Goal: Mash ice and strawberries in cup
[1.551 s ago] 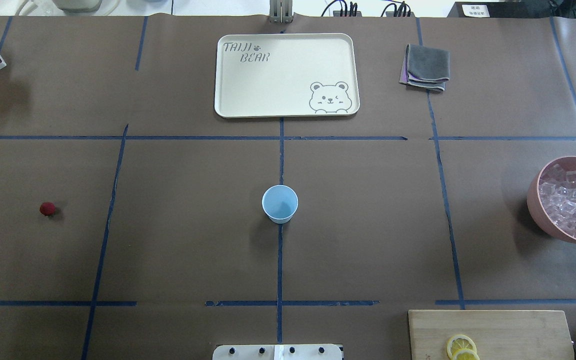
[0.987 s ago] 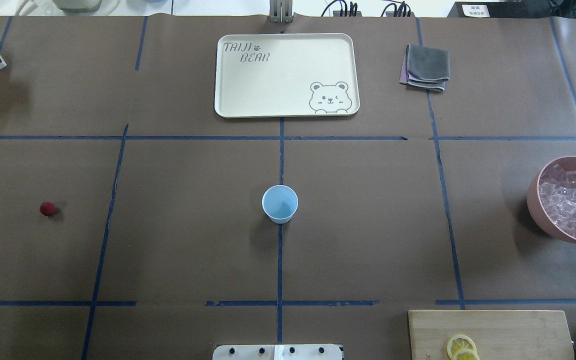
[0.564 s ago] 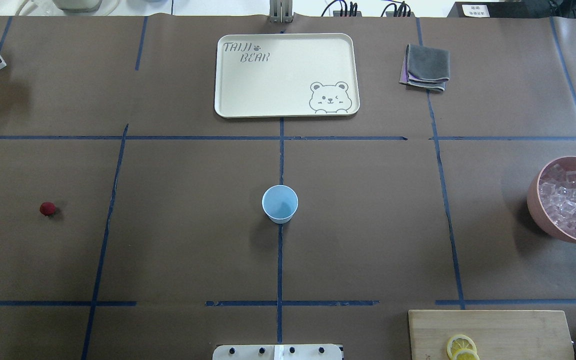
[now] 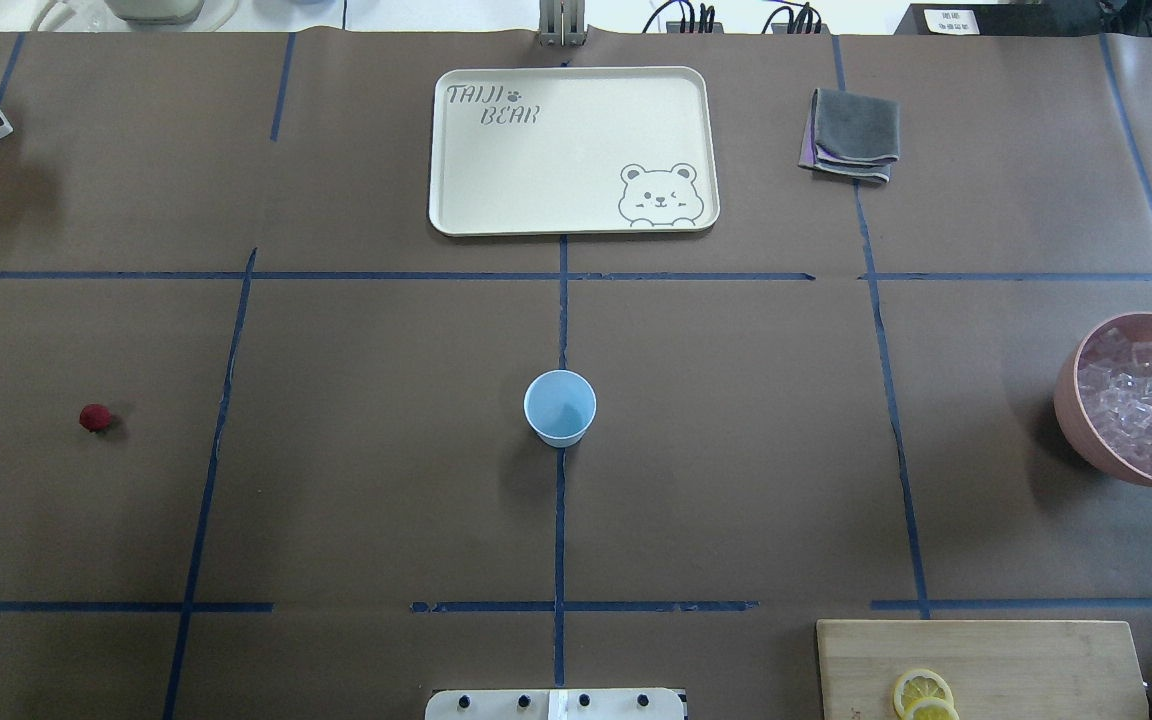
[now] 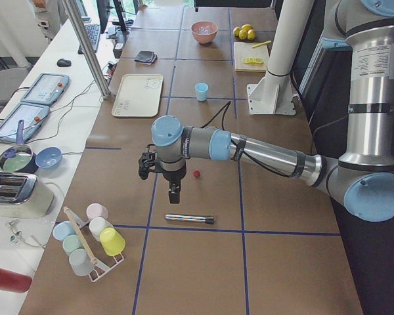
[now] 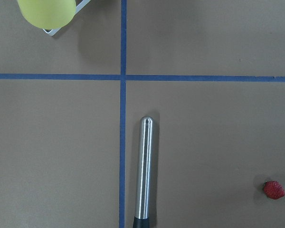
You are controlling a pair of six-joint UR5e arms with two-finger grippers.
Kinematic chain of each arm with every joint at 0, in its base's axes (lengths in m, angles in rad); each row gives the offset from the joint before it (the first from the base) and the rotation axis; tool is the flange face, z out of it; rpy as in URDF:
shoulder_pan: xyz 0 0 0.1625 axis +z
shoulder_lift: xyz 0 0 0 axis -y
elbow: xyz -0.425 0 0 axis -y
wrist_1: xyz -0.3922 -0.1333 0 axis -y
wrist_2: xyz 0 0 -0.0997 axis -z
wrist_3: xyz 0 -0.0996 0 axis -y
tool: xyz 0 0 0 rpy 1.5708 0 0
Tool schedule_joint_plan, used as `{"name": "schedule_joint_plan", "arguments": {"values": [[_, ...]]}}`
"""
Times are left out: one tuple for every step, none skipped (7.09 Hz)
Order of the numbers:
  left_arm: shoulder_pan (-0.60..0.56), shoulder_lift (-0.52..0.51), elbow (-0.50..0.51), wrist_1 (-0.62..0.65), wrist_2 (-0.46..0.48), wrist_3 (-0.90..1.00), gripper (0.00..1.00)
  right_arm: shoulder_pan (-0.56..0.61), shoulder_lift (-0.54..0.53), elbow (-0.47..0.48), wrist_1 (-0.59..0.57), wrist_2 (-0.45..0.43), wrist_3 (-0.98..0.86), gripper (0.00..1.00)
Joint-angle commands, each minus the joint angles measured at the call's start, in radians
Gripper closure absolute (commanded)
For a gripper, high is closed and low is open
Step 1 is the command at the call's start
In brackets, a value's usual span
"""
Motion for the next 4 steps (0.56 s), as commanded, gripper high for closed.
{"name": "schedule_joint_plan", "arguments": {"values": [[0.000, 0.000, -0.001, 0.000, 0.000, 0.001, 0.00, -0.144, -0.072, 0.021, 0.192, -0.108, 0.351, 0.05], [0.000, 0.000, -0.001, 0.000, 0.000, 0.001, 0.00, -0.177, -0.091, 0.018, 0.217, -0.136, 0.382, 0.08], [0.000, 0.000, -0.001, 0.000, 0.000, 0.001, 0.00, -0.189, -0.093, 0.001, 0.216, -0.161, 0.405, 0.08], [0.000, 0.000, -0.001, 0.000, 0.000, 0.001, 0.00, -0.235, -0.091, -0.003, 0.221, -0.164, 0.514, 0.08]]}}
